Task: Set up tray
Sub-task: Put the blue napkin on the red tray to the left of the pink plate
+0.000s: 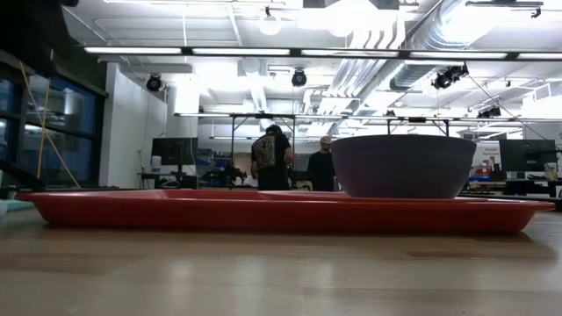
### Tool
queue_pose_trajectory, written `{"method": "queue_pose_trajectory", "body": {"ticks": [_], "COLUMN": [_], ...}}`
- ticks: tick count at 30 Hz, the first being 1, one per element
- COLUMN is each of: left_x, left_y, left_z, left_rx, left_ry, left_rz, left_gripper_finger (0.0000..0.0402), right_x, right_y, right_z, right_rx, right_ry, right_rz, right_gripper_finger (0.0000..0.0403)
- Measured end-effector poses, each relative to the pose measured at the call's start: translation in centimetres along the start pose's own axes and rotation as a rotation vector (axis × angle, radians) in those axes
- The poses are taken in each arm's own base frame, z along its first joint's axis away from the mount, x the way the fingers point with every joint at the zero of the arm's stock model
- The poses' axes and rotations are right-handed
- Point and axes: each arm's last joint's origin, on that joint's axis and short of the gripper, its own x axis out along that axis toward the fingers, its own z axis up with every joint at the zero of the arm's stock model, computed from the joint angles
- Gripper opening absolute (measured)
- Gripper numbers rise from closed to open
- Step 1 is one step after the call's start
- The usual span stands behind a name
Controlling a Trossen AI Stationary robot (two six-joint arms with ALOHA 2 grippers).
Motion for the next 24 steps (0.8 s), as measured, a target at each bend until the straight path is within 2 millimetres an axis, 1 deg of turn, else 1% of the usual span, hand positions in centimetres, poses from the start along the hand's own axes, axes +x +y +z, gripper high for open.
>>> {"method": "queue_pose_trajectory", "body": {"ticks": [3,6,10,14,17,21,24], "left_x": [0.1,0.9,3.4,6.6,8.6,10.1,10.5], "left_y": [1.3,2.5,3.6,4.4,4.8,5.3,5.4], "left_z": [0.2,0.5,0.1,-1.0,-1.6,-1.5,-1.1], "left_rx": [-0.014,-0.042,-0.134,-0.228,-0.296,-0.405,-0.451], "left_ry": [-0.003,-0.109,-0.246,-0.277,-0.356,-0.477,-0.488], "left_rz": [-0.020,-0.053,-0.100,-0.142,-0.184,-0.219,-0.214], "left_gripper_finger": [0.0250,0.0250,0.0250,0.0250,0.0250,0.0250,0.0250], "right_x": [0.0,0.0,0.0,0.2,0.3,0.6,0.8], "right_y": [0.0,0.0,0.0,0.0,0.2,0.5,0.8], "right_z": [0.0,0.0,0.1,0.2,0.4,0.7,0.9], "right_rx": [0.011,0.011,0.012,0.012,0.014,0.021,0.024], "right_ry": [0.000,-0.005,-0.023,-0.031,-0.039,-0.060,-0.070], "right_rz": [0.000,-0.009,-0.029,-0.042,-0.046,-0.049,-0.049], "right_gripper_finger": [0.0000,0.0000,0.0000,0.0000,0.0000,0.0000,0.0000]}}
